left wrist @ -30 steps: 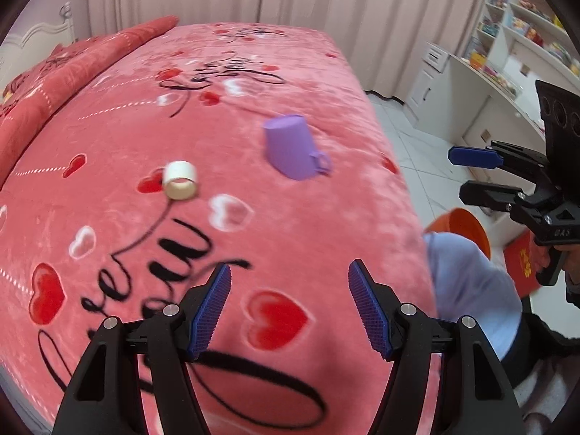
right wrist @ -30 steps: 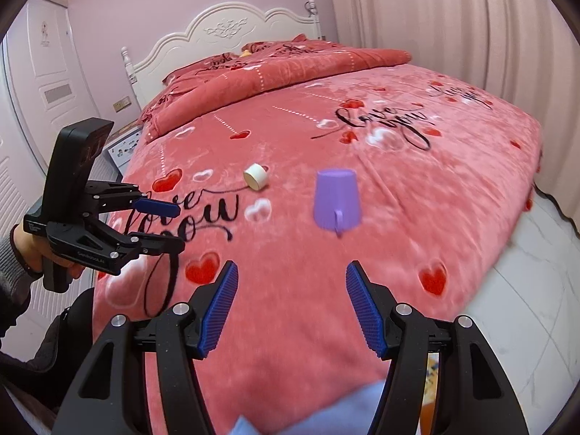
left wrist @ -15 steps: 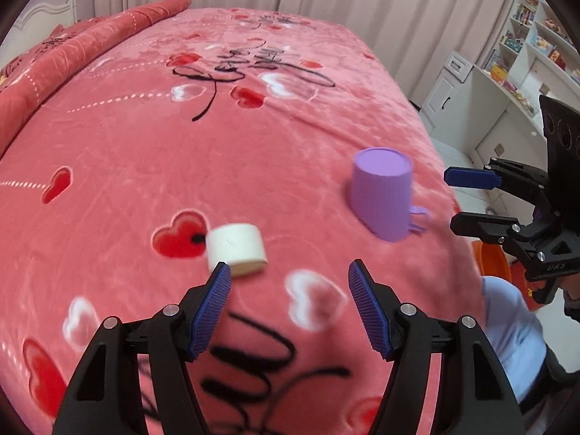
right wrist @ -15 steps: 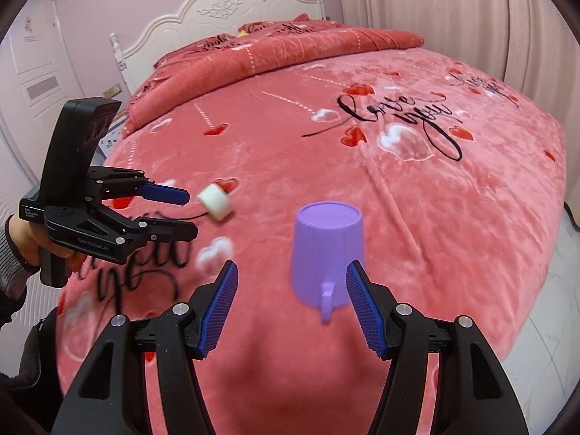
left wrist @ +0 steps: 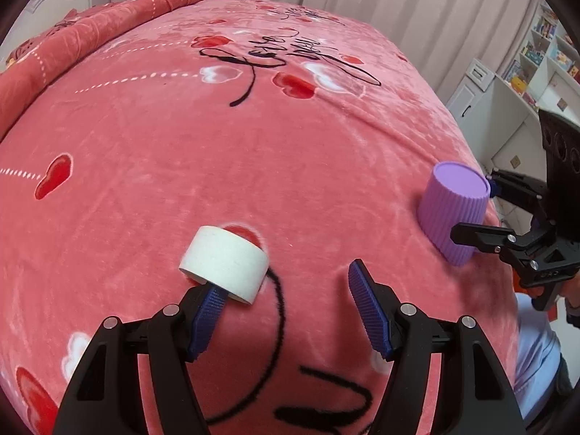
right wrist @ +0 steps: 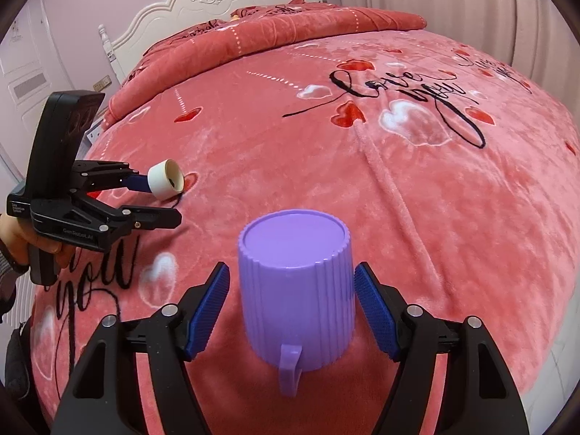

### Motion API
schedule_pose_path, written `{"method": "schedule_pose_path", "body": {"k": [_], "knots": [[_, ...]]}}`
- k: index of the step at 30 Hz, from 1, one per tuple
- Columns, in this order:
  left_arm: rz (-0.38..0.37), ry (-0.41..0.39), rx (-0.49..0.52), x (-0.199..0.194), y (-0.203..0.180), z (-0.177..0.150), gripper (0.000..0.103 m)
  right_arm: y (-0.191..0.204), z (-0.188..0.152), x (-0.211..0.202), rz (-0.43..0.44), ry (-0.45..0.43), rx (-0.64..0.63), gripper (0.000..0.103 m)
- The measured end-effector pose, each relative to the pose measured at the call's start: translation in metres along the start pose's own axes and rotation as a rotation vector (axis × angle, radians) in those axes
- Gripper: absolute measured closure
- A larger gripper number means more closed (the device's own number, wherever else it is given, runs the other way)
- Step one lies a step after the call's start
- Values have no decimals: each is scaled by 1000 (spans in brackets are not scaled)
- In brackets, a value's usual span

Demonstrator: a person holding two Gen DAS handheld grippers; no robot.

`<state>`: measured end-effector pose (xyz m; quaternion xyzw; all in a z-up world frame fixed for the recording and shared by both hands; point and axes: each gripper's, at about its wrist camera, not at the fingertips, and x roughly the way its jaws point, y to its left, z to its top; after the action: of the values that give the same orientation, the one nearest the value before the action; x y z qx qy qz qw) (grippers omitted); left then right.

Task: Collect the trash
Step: 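Grasp the white tape roll with the left gripper while the right gripper grasps the purple cup, then carry the tape roll and purple cup over to the orange bin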

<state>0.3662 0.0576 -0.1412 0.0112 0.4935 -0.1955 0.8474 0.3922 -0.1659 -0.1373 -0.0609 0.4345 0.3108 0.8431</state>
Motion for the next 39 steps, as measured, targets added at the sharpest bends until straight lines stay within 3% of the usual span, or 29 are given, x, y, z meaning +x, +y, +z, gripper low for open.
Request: {"method": "schedule_pose_path", "body": {"k": [3,4,5,8,11,17,24,39], "knots": [[-12,-21,-12,1,3,5,36,-3,1,2,12,-9,2,39],[-13,-27,-14,1,4,6,43,-2,0,2,10,-11,-6,40],[-21,-29,-15,3,4,8,59,-2,0,2,9,-14,-8,40],[-29,-24,-38,7,8,10,88,-1,-1,0,11,-25,-10,40],[-32,-27,-36,2,5,6,94,0,-3,-2,14,-28,-14,40],[-30,-24,-16,-15,-9,-2,95,7,-6,-22,30,-46,-6,40],[-32,-38,37,-55,-48,-21,95,27,-23,-73,39,-74,-19,40],[-62,-63,192,-123,-170,-75,95,74,-119,-201,31,-124,3,40]]}}
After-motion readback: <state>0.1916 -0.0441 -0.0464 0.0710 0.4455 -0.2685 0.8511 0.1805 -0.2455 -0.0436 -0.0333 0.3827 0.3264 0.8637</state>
